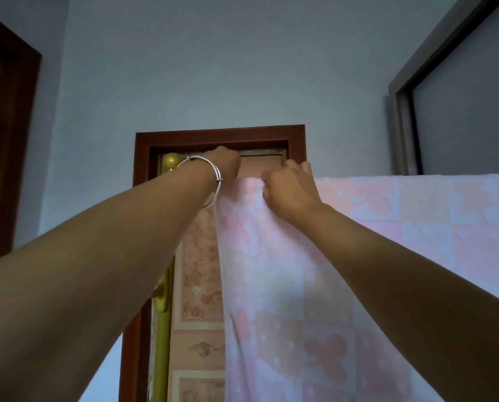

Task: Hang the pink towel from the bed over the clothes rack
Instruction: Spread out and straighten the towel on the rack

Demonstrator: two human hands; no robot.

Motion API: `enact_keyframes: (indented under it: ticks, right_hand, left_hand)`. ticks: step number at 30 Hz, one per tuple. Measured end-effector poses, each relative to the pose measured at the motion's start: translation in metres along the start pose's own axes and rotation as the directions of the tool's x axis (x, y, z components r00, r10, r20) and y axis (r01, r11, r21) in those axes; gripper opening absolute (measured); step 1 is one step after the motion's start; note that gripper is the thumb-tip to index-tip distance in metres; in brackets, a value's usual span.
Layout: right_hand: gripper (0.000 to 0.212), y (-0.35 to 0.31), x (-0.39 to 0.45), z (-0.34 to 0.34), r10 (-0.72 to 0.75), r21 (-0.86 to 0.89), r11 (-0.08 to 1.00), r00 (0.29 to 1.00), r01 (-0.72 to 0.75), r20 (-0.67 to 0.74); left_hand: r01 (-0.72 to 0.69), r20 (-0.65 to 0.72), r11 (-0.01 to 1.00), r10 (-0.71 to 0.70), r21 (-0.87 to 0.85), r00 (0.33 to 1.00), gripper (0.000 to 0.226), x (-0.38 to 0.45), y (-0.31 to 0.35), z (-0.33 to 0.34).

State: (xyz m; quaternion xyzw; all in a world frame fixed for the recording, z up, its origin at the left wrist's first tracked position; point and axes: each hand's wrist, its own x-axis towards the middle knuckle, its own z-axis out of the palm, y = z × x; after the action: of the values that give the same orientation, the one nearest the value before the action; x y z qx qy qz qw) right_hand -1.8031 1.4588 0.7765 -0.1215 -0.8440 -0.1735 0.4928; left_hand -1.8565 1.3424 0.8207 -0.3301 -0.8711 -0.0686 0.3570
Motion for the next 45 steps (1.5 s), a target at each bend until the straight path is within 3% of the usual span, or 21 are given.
enact_keyframes:
  ticks: [3, 5, 6, 8, 10, 12, 13, 14, 17, 19, 23, 26, 28, 29, 34, 37, 41, 45]
  right_hand:
    - [0.026, -0.001, 0.003, 0.002, -0.014, -0.018, 1.000, 0.999, 0.014, -0.033]
    - [0.027, 0.000, 0.005, 0.001, -0.011, 0.000, 1.000, 0.999, 0.011, -0.044]
    - [0.027, 0.000, 0.006, 0.000, -0.005, 0.013, 1.000, 0.999, 0.005, -0.047]
    - [0.027, 0.001, 0.009, -0.001, 0.020, 0.040, 0.999, 0.999, -0.019, -0.046]
    - [0.026, 0.002, 0.013, 0.000, 0.070, 0.070, 0.995, 0.996, -0.067, -0.049]
    - [0.026, 0.003, 0.018, 0.001, 0.142, 0.123, 0.983, 0.987, -0.133, -0.069]
    - [0.027, 0.002, 0.019, 0.002, 0.168, 0.146, 0.977, 0.983, -0.156, -0.076]
    - [0.028, 0.000, 0.020, 0.003, 0.174, 0.157, 0.974, 0.982, -0.161, -0.073]
    - [0.032, -0.004, 0.015, 0.010, 0.103, 0.147, 0.984, 0.995, -0.103, 0.006]
    - [0.031, -0.005, 0.010, 0.015, 0.059, 0.128, 0.990, 0.998, -0.064, 0.036]
    - [0.032, -0.003, 0.009, 0.015, 0.028, 0.094, 0.995, 0.999, -0.029, 0.018]
    - [0.031, -0.001, 0.013, 0.014, 0.020, 0.099, 0.995, 1.000, -0.019, -0.015]
    - [0.029, 0.001, 0.017, 0.013, 0.045, 0.120, 0.992, 0.998, -0.039, -0.047]
    - [0.029, 0.002, 0.019, 0.012, 0.057, 0.123, 0.991, 0.996, -0.049, -0.066]
    - [0.033, 0.016, 0.009, 0.011, 0.027, -0.018, 0.999, 0.998, -0.029, -0.065]
    - [0.038, 0.033, -0.006, 0.008, 0.026, -0.110, 0.993, 0.997, -0.035, -0.078]
    - [0.032, 0.058, -0.028, 0.004, 0.036, -0.137, 0.989, 0.995, -0.049, -0.090]
    - [0.033, 0.105, -0.057, -0.007, 0.090, -0.176, 0.979, 0.993, -0.102, -0.077]
  left_hand:
    - [0.050, -0.033, 0.995, -0.053, -0.092, 0.998, 0.035, -0.001, -0.005, -0.011]
    - [0.120, 0.031, 0.940, -0.117, -0.320, 0.993, 0.032, 0.002, -0.012, -0.017]
    - [0.188, 0.111, 0.854, -0.154, -0.486, 0.982, 0.026, 0.003, -0.016, -0.019]
    - [0.302, 0.237, 0.580, -0.187, -0.757, 0.953, 0.014, 0.003, -0.024, -0.020]
    - [0.336, 0.274, 0.328, -0.220, -0.883, 0.936, 0.026, 0.011, -0.031, -0.012]
    - [0.273, 0.239, 0.077, -0.304, -0.959, 0.922, 0.027, 0.019, -0.036, -0.006]
    - [0.252, 0.233, 0.009, -0.351, -0.968, 0.907, 0.024, 0.027, -0.037, -0.002]
    - [0.220, 0.188, 0.033, -0.403, -0.975, 0.895, 0.019, 0.033, -0.037, 0.001]
    - [0.272, -0.047, 0.521, -0.519, -0.809, 0.853, 0.034, 0.037, -0.033, 0.012]
    - [0.289, -0.114, 0.650, -0.503, -0.703, 0.857, 0.030, 0.033, -0.030, 0.017]
    - [0.168, -0.063, 0.833, -0.236, -0.527, 0.970, 0.023, 0.020, -0.025, 0.021]
    - [0.038, -0.010, 0.843, -0.051, -0.536, 0.999, 0.030, 0.010, -0.028, 0.020]
    - [-0.022, 0.024, 0.879, 0.039, -0.476, 0.999, 0.022, 0.008, -0.029, 0.021]
    - [-0.037, 0.039, 0.906, 0.059, -0.423, 0.997, 0.019, 0.009, -0.030, 0.022]
    - [-0.005, 0.073, 0.975, 0.022, -0.224, 0.997, 0.048, 0.003, -0.019, 0.019]
    - [-0.019, -0.039, 0.989, 0.013, -0.145, 0.999, 0.040, 0.001, -0.001, 0.018]
    - [-0.307, -0.194, 0.926, 0.267, -0.217, 0.944, 0.031, 0.002, 0.052, 0.023]
    - [-0.443, -0.245, 0.883, 0.400, -0.155, 0.883, 0.040, 0.003, 0.115, 0.031]
